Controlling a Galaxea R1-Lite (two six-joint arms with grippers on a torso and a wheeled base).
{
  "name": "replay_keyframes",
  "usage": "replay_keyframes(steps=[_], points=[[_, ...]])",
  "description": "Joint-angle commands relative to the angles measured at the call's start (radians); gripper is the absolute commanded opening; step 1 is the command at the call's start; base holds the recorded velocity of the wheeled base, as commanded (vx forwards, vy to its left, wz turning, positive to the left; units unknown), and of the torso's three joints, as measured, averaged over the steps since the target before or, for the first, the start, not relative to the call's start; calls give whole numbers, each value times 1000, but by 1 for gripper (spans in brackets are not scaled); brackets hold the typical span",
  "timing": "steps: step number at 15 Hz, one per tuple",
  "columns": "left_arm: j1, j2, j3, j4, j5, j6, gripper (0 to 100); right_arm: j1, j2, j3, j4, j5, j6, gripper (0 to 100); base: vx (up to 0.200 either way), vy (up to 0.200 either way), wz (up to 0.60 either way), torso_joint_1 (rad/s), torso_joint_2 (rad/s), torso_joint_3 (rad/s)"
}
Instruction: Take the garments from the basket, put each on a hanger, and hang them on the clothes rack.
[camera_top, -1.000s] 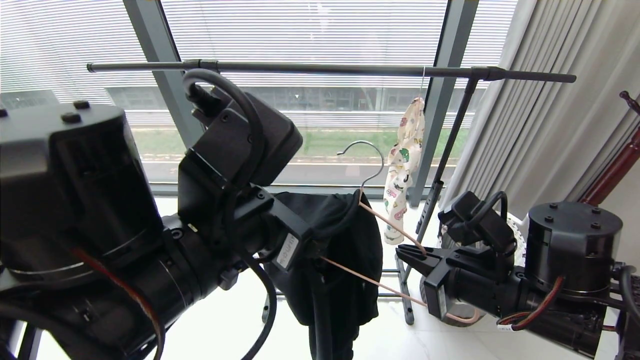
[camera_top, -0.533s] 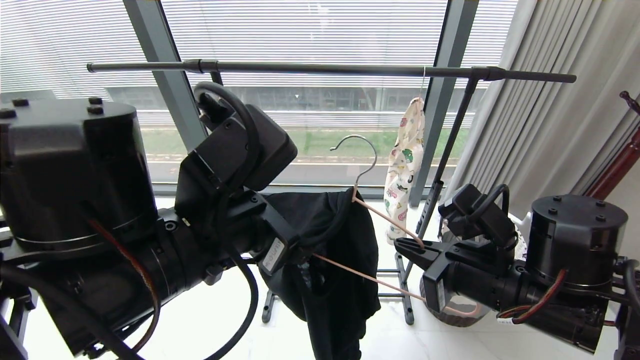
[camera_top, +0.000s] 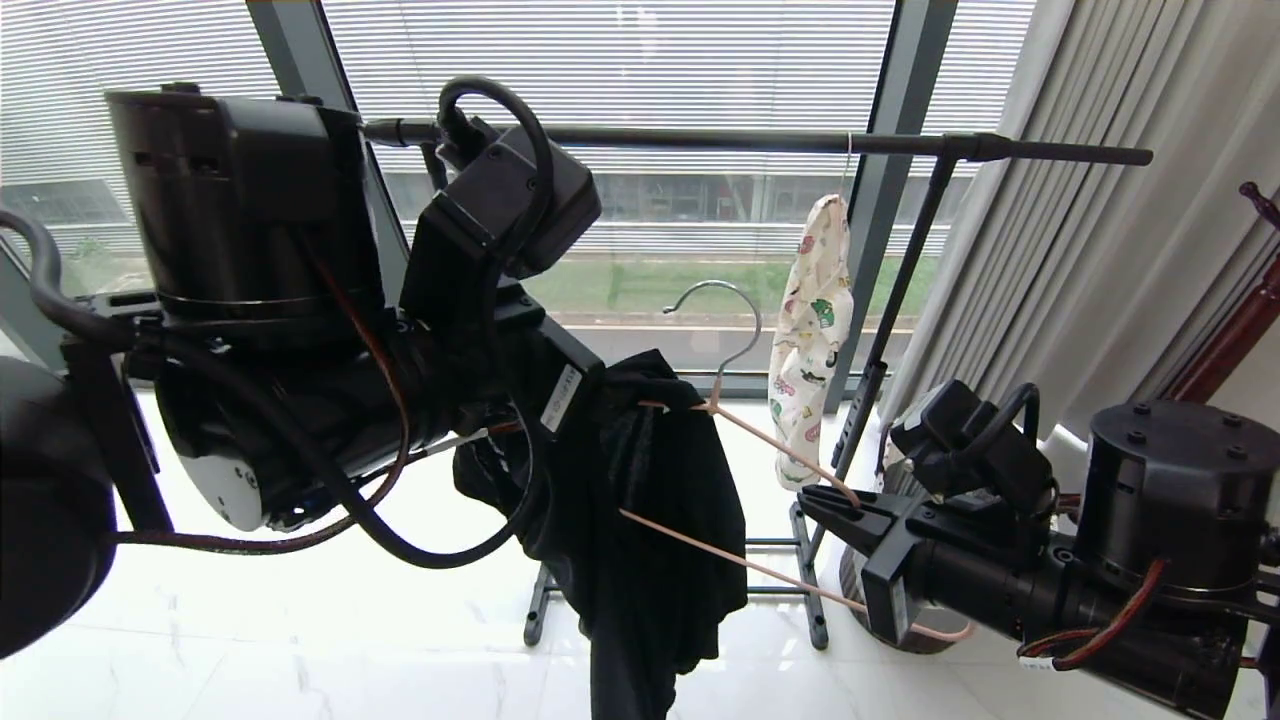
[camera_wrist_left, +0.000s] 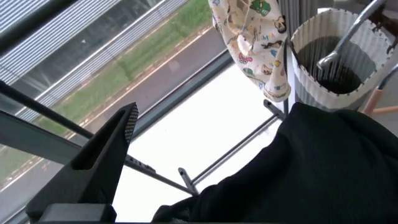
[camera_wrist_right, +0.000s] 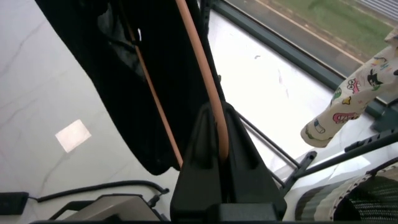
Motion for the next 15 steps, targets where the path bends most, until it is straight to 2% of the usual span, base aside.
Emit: replay_keyframes(steps=[1,3,5,10,12,15], points=[[-1,-11,-32,60,-9,1,100,0,-7,6,0,0,-1,0,0,0,0,0,0,0],[-7,-51,-60,204,-44,1,100,0,-7,4,0,1,-3,0,0,0,0,0,0,0],[-7,-45,-83,223,-67,1,100,0,-7,4,0,7,-3,0,0,0,0,0,0,0],[-17,59,-144,226,-44,2,100,1,-16,1,0,23,-29,0,0,0,0,0,0,0],[-15,81,-184,259,19,9,100,1,-24,1,2,23,-29,0,0,0,0,0,0,0],[-3,73,-252,344,25,9,100,-2,-24,6,2,21,-27,0,0,0,0,0,0,0]])
